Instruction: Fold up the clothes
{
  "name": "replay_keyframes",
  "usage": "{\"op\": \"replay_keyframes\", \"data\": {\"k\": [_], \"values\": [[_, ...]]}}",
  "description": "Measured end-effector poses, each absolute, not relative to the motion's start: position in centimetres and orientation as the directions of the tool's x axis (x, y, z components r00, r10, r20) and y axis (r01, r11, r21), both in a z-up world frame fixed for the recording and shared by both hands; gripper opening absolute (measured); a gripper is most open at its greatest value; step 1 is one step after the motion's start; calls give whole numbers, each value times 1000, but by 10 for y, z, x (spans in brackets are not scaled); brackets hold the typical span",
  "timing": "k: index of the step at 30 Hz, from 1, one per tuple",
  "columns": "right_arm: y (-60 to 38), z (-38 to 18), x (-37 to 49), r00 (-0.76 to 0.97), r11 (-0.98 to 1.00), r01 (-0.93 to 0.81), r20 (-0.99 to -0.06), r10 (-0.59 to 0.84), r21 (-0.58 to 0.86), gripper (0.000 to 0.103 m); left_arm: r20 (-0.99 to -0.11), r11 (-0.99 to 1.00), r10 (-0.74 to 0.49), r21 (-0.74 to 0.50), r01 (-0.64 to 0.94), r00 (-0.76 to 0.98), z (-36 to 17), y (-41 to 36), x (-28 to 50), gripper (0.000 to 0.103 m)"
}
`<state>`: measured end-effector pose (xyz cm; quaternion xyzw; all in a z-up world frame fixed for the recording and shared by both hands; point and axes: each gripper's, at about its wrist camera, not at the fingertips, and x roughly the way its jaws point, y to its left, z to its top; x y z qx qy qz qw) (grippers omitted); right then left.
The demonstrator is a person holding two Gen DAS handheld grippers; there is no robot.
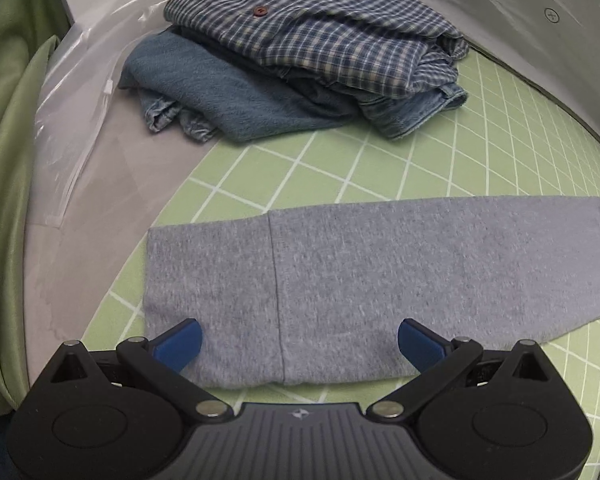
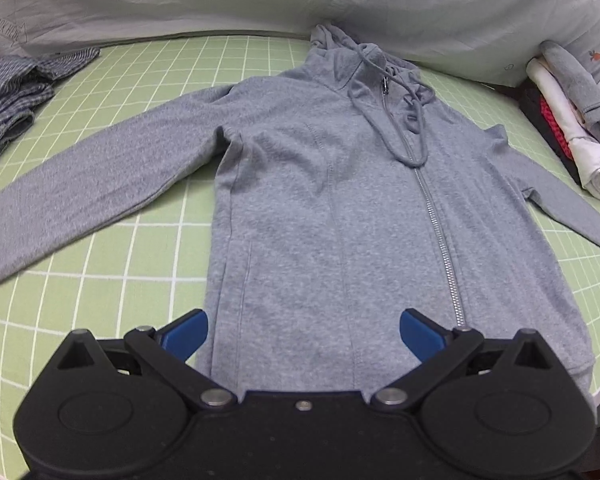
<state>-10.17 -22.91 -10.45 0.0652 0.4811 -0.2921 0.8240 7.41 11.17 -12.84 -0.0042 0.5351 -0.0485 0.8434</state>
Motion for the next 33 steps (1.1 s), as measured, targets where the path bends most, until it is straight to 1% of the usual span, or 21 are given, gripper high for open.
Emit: {"op": "replay_keyframes", "data": {"k": [5, 8, 9, 10, 11, 13, 14, 18, 19, 24, 27, 30, 33], "values": [[-226, -110, -101, 345, 828, 526, -841, -416, -194, 103, -894, 993, -51, 1, 116, 444, -130, 104, 69, 99], [-230, -112, -100, 327, 821, 533, -845, -424, -205, 103, -888, 991, -47, 17, 135, 457, -127, 101, 67, 85], [-232, -112, -100, 320, 816, 538, -845, -428, -209, 103, -886, 990, -49, 19, 141, 461, -125, 101, 67, 72], [-235, -112, -100, 316, 810, 548, -845, -432, -210, 103, -884, 990, -46, 21, 137, 465, -122, 101, 67, 53], [-238, -112, -101, 314, 804, 559, -844, -434, -205, 103, -882, 991, -43, 23, 133, 470, -120, 101, 68, 45], [-245, -111, -103, 316, 794, 576, -842, -437, -196, 103, -885, 994, -55, -3, 114, 461, -117, 102, 71, 22], [-249, -110, -104, 318, 790, 583, -840, -439, -192, 103, -888, 995, -63, -22, 94, 455, -116, 103, 73, 14], [-267, -106, -111, 329, 770, 614, -832, -446, -171, 103, -892, 994, -109, -111, 22, 439, -109, 105, 80, 9], [-274, -105, -114, 330, 764, 623, -830, -449, -165, 103, -886, 993, -112, -114, 22, 449, -104, 101, 80, 7], [-317, -98, -136, 340, 735, 664, -819, -463, -139, 103, -840, 988, -154, -148, 53, 520, -69, 57, 75, 6], [-351, -93, -154, 348, 717, 687, -813, -466, -117, 103, -812, 981, -196, -171, 97, 549, -49, 10, 64, 6], [-387, -89, -176, 354, 700, 706, -805, -476, -104, 103, -785, 963, -269, -202, 179, 558, -33, -50, 46, 5], [-423, -86, -196, 358, 703, 701, -791, -496, -124, 103, -756, 924, -378, -276, 263, 534, -20, -122, 19, 5]]}}
